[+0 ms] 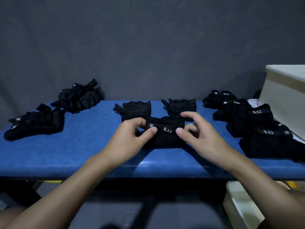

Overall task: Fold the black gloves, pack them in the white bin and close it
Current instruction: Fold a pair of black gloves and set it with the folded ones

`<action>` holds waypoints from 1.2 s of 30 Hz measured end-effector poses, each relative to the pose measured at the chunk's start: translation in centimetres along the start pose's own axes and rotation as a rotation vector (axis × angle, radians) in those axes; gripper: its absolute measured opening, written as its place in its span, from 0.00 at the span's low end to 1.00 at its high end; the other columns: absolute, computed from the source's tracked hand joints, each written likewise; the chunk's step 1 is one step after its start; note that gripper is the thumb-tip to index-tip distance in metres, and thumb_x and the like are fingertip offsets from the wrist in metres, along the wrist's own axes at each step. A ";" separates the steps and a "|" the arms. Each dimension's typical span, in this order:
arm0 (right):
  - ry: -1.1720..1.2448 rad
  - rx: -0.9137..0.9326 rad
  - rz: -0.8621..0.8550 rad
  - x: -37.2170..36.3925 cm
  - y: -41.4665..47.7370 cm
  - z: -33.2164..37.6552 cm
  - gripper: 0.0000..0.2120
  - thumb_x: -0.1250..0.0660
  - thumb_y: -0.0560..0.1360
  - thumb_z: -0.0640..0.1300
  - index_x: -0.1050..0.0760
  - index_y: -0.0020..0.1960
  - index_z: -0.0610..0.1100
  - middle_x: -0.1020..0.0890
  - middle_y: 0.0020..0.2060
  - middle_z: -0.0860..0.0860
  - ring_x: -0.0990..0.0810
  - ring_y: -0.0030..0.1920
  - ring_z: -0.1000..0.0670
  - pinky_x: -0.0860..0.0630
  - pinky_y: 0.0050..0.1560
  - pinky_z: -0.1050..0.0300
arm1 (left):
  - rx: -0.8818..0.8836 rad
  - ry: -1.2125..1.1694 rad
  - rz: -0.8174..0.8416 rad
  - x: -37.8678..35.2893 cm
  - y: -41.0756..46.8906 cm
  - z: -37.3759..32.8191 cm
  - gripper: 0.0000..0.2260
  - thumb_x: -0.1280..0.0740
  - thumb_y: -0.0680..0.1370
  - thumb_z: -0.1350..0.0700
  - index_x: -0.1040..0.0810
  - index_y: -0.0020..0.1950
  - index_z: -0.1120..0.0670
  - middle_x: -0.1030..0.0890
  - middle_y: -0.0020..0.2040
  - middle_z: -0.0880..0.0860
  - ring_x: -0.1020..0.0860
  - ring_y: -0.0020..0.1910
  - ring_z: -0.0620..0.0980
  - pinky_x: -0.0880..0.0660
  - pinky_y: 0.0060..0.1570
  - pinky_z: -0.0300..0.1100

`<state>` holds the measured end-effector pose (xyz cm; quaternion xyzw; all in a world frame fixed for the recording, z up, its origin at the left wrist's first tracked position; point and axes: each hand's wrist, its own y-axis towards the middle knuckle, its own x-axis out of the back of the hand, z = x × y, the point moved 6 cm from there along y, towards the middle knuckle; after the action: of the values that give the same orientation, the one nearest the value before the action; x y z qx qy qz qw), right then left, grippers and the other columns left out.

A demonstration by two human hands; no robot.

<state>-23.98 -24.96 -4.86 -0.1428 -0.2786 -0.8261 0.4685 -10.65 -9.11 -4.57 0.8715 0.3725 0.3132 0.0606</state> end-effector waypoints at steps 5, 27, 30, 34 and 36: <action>0.011 -0.015 -0.118 -0.1 1.1 -0.6 0.16 0.35 0.78 0.50 0.31 0.65 0.51 0.22 0.30 0.52 0.24 0.36 0.59 0.30 0.50 0.61 | 0.076 0.012 -0.060 -0.2 0.6 0.7 0.10 0.32 0.78 0.47 0.18 0.42 0.51 0.16 0.40 0.50 0.19 0.38 0.52 0.21 0.45 0.52; -0.204 -0.115 -0.176 -0.7 2.4 -1.7 0.20 0.32 0.75 0.56 0.30 0.64 0.53 0.22 0.34 0.54 0.23 0.37 0.59 0.29 0.42 0.61 | -0.038 0.317 -0.070 -0.6 1.5 0.6 0.18 0.30 0.76 0.48 0.25 0.65 0.50 0.25 0.54 0.45 0.27 0.51 0.42 0.34 0.47 0.24; -0.270 0.045 -0.166 -1.0 1.9 -0.2 0.25 0.32 0.72 0.60 0.33 0.67 0.59 0.30 0.55 0.59 0.28 0.58 0.57 0.30 0.59 0.57 | -0.044 0.341 -0.081 -0.8 1.7 0.5 0.17 0.31 0.77 0.48 0.25 0.64 0.50 0.25 0.54 0.45 0.27 0.51 0.42 0.34 0.47 0.26; -0.419 0.157 -0.042 -1.8 1.7 0.6 0.23 0.31 0.69 0.63 0.28 0.63 0.62 0.33 0.66 0.64 0.39 0.69 0.55 0.41 0.69 0.53 | -0.056 0.366 -0.079 -1.3 2.0 0.5 0.18 0.31 0.77 0.46 0.25 0.65 0.51 0.25 0.54 0.45 0.27 0.55 0.44 0.33 0.53 0.33; -0.485 0.131 -0.036 -1.7 1.8 0.1 0.21 0.30 0.71 0.62 0.27 0.63 0.62 0.31 0.65 0.65 0.39 0.68 0.56 0.42 0.67 0.54 | -0.063 0.389 -0.063 -1.7 2.3 0.5 0.19 0.32 0.77 0.45 0.24 0.65 0.52 0.25 0.55 0.46 0.27 0.56 0.46 0.31 0.56 0.37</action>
<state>-21.52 -24.40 -5.02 -0.3013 -0.4385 -0.7560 0.3813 -9.83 -11.80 -5.07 0.7802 0.3942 0.4851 0.0242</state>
